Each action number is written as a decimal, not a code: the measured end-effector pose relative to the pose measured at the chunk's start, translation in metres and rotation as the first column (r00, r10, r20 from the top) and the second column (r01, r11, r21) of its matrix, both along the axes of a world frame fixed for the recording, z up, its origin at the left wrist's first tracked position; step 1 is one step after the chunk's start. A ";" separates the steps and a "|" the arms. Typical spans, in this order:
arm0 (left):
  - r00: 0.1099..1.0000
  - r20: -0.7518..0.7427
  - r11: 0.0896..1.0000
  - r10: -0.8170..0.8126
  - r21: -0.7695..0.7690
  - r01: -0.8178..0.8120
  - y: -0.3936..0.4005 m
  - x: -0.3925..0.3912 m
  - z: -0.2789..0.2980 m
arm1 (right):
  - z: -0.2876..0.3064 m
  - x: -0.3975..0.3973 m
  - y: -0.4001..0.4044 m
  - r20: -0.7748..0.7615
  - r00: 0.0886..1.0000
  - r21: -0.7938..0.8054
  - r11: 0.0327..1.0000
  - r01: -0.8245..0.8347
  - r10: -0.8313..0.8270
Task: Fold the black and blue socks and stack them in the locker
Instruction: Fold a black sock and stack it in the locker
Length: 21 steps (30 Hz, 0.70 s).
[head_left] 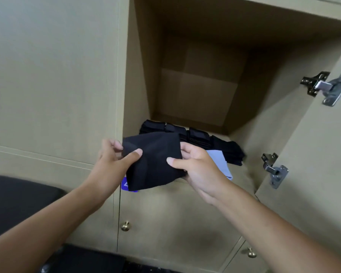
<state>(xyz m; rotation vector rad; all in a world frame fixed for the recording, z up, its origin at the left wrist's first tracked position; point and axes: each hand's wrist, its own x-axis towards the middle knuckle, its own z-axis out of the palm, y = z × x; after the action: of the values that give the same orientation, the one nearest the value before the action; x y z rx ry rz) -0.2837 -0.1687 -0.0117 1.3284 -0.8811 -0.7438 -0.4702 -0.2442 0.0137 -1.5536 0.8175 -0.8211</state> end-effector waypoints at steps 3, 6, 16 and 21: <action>0.975 -0.176 0.990 -0.136 -0.056 0.128 0.000 -0.003 0.002 | 0.001 -0.004 -0.004 0.112 0.994 0.123 0.992 -0.030 0.016; 0.956 -0.169 0.968 -0.242 -0.107 0.226 0.000 -0.006 0.005 | -0.004 -0.006 -0.008 0.181 0.981 0.212 0.977 0.033 -0.072; 0.965 0.090 0.962 -0.246 -0.098 0.255 -0.002 -0.008 0.004 | -0.002 -0.011 -0.006 -0.111 0.993 -0.195 0.980 0.028 -0.050; 0.964 0.112 0.965 -0.242 -0.074 0.251 -0.005 -0.008 0.003 | -0.001 -0.017 -0.008 -0.187 0.982 -0.227 0.972 -0.061 0.018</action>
<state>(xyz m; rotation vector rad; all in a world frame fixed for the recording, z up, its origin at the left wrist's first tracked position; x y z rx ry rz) -0.2919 -0.1734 -0.0083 1.1992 -1.1636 -0.8249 -0.4867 -0.2525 0.0132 -1.8696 0.8428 -0.7730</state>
